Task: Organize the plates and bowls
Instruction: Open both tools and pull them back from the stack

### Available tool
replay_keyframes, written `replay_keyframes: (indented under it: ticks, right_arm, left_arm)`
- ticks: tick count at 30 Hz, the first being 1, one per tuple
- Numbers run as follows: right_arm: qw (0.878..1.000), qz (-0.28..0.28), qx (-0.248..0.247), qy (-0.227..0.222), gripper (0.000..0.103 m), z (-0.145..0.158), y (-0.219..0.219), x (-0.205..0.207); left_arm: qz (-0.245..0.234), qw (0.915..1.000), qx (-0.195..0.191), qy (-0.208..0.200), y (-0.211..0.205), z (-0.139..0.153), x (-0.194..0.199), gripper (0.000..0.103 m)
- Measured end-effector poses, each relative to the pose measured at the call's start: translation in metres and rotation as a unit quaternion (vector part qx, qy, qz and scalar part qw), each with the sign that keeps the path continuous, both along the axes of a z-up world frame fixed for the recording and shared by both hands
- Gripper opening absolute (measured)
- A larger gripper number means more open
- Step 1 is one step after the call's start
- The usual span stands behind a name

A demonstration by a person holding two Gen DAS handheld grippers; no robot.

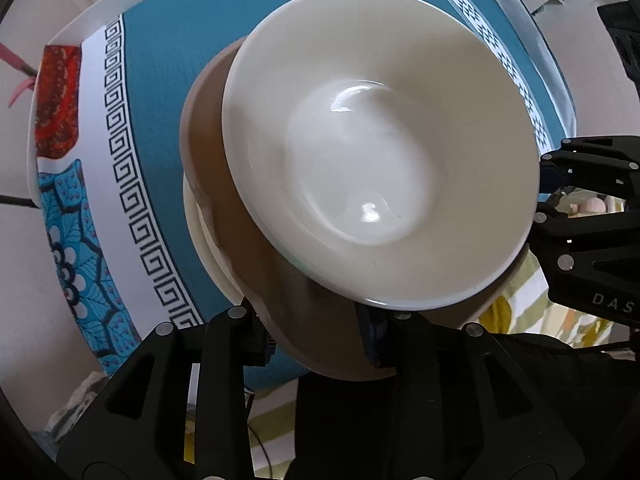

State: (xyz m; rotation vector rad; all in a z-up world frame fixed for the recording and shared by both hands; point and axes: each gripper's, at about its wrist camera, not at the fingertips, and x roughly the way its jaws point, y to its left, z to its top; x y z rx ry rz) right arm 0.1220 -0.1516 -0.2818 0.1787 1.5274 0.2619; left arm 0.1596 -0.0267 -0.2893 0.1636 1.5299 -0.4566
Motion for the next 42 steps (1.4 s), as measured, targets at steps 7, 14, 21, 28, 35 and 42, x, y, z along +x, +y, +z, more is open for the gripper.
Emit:
replay_keyframes:
  ticks: [7,14,21,28,35,42]
  right_arm:
    - [1.000,-0.005,0.005,-0.003,0.028,0.005,-0.001,-0.005]
    - [1.000,-0.010,0.009,-0.011,0.029,0.010,0.001,-0.014]
    - [0.998,-0.033,0.011,-0.051,0.029,0.042,-0.013,-0.032]
    - [0.975,-0.062,-0.012,-0.211,0.029,0.143,-0.025,-0.073]
    - [0.916,-0.100,-0.058,-0.383,0.082,0.231,-0.029,-0.118]
    - [0.858,-0.154,-0.094,-0.480,0.100,0.272,-0.038,-0.160]
  left_arm:
    - [0.021,0.9992,-0.031,0.016,0.012,0.007,-0.003,0.036]
    - [0.045,0.9983,-0.037,-0.004,0.022,0.025,-0.012,0.059]
    - [0.074,0.9953,-0.052,-0.037,0.041,0.056,-0.041,0.059]
    - [0.120,0.9626,-0.076,-0.230,0.046,0.158,-0.076,0.060]
    - [0.181,0.8667,-0.114,-0.450,0.049,0.261,-0.132,0.103]
    - [0.181,0.8237,-0.070,-0.533,0.032,0.295,-0.167,0.103]
